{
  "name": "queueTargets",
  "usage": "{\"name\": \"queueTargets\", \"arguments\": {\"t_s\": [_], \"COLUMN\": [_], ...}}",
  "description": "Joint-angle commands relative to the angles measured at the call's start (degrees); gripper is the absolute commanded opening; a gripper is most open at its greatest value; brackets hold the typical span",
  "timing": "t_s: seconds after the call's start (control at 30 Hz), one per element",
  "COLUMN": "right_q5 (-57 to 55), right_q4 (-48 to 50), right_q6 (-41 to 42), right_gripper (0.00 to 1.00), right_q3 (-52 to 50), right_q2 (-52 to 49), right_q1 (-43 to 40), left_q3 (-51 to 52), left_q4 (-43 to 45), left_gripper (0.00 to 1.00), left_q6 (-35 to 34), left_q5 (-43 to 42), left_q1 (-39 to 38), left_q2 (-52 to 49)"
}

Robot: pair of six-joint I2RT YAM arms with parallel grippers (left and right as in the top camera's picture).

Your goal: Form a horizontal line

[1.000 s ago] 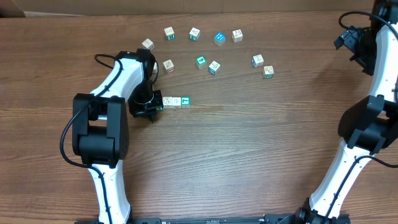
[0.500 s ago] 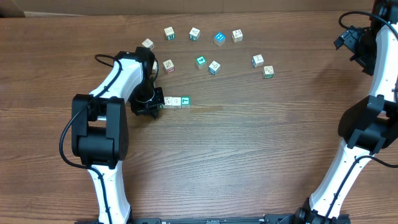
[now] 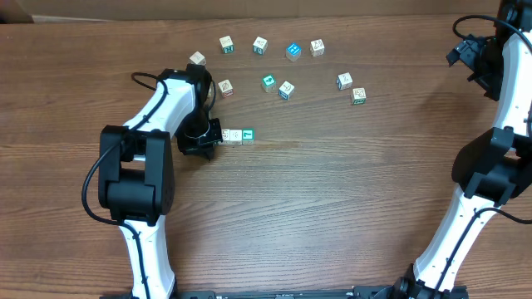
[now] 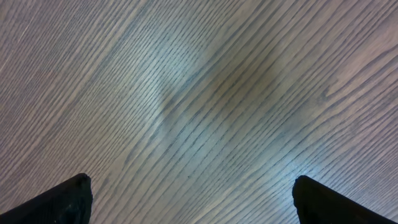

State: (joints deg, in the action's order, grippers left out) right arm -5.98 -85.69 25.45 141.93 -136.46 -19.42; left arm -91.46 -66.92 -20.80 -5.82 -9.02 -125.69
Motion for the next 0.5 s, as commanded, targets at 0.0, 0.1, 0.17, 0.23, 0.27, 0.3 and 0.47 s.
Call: {"name": "queueTargets", "arguments": {"t_s": [0.0,0.1,0.17,0.23,0.27,0.3,0.47], "right_q5": [-0.11,-0.13,-0.11,-0.11,-0.11,-0.11,-0.11], "right_q4": [0.11,0.11,0.11,0.11,0.11,0.11,0.11], "right_q6": [-0.24,-0.24,-0.24,-0.24,-0.24,-0.24,-0.24], "right_gripper": [1.0,1.0,1.0,1.0,1.0,1.0,1.0], "right_q3": [-0.2,-0.2,-0.17,-0.2,-0.2,-0.2,-0.2], "right_q2": [0.96,0.96,0.96,0.96,0.96,0.96,0.96], "right_q1": [-0.2,-0.2,-0.2,-0.2,-0.2,-0.2,-0.2], "left_q3": [1.36,1.36,1.36,1.36,1.36,1.36,1.36], "left_q4": [-0.52,-0.26,1.25,2.86,4.15,5.29,14.16], "left_gripper": [0.04,0.04,0.04,0.04,0.04,0.04,0.04], "left_q6": [-2.25,-4.63,-5.42,-5.42,-5.42,-5.42,-5.42], "left_q5": [7.45,11.5,12.63,12.61,12.61,12.61,12.59], "left_q1": [0.66,1.7,2.82,3.48,3.8,4.04,4.28], "left_q2": [-1.4,-1.4,-1.4,-1.4,-1.4,-1.4,-1.4]}}
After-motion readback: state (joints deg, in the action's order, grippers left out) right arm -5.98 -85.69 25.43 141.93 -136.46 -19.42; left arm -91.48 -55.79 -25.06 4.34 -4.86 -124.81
